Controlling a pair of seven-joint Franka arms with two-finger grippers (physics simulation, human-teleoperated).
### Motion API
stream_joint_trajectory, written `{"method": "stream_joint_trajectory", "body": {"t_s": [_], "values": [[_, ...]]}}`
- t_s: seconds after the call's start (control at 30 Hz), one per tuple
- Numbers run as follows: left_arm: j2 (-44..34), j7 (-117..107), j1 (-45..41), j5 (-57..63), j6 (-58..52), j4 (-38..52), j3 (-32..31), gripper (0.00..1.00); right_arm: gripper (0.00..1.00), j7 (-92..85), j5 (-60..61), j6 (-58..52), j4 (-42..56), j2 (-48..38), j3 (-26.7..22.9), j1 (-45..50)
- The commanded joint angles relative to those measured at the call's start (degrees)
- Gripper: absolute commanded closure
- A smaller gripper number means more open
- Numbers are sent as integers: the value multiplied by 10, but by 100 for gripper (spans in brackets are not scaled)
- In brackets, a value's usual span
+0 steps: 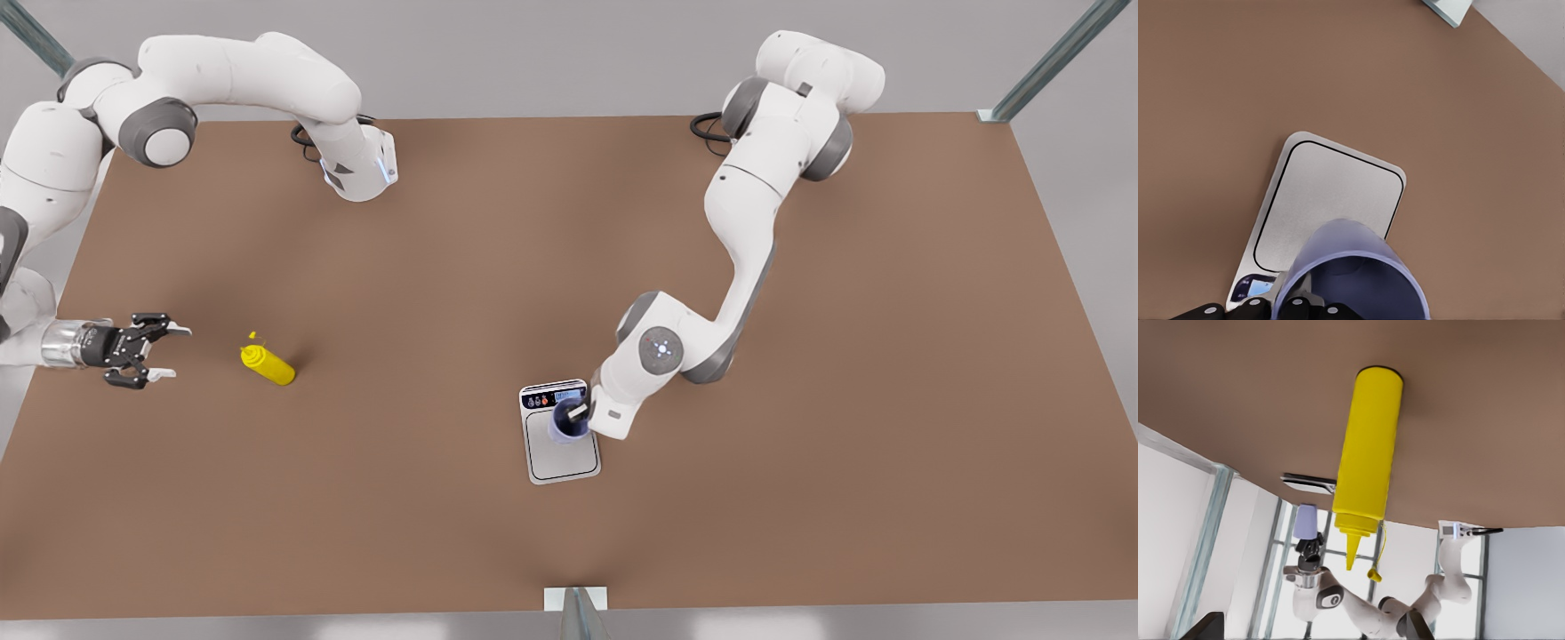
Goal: Move cup to the weight, pick up sauce bottle, pour sauce
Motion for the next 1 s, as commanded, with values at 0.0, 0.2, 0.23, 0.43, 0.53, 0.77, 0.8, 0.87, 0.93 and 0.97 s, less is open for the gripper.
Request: {"method": "stream_joint_trajectory", "body": {"t_s": [0.0, 0.2, 0.23, 0.43, 0.53, 0.77, 0.8, 0.87, 0.93, 0.97], "values": [[0, 1, -1, -17, 1, 0, 0, 79, 0, 1, 0, 0, 0, 4, 0, -2], [16, 4, 0, -13, 13, -1, 0, 74, 0, 41, -30, -28, 12, 70, -1, -2], [17, 7, 0, -13, 16, -1, 0, 72, 0, 42, -33, -28, 14, 77, -1, -1], [20, 7, 6, -14, 16, -1, 0, 31, 0, 41, -30, -15, 36, 113, -2, 1], [14, 0, 8, -19, 5, -1, -1, 0, 0, 40, -33, -4, 35, 125, 4, 15], [-130, -10, 25, -13, -292, 0, 68, 0, 0, 32, -44, 12, 29, 135, 5, 26], [-192, 165, 28, 28, -387, 0, 134, 0, 0, 31, -54, 12, 31, 130, 5, 37], [-235, 465, 30, 71, -497, 0, 212, 0, 0, 5, -69, 13, 32, 126, 5, 50], [-279, 604, 39, 77, -609, -4, 280, 0, 0, 5, -71, 13, 30, 125, 5, 50], [-280, 603, 40, 85, -646, -5, 280, 0, 0, 4, -71, 13, 29, 126, 5, 51]]}}
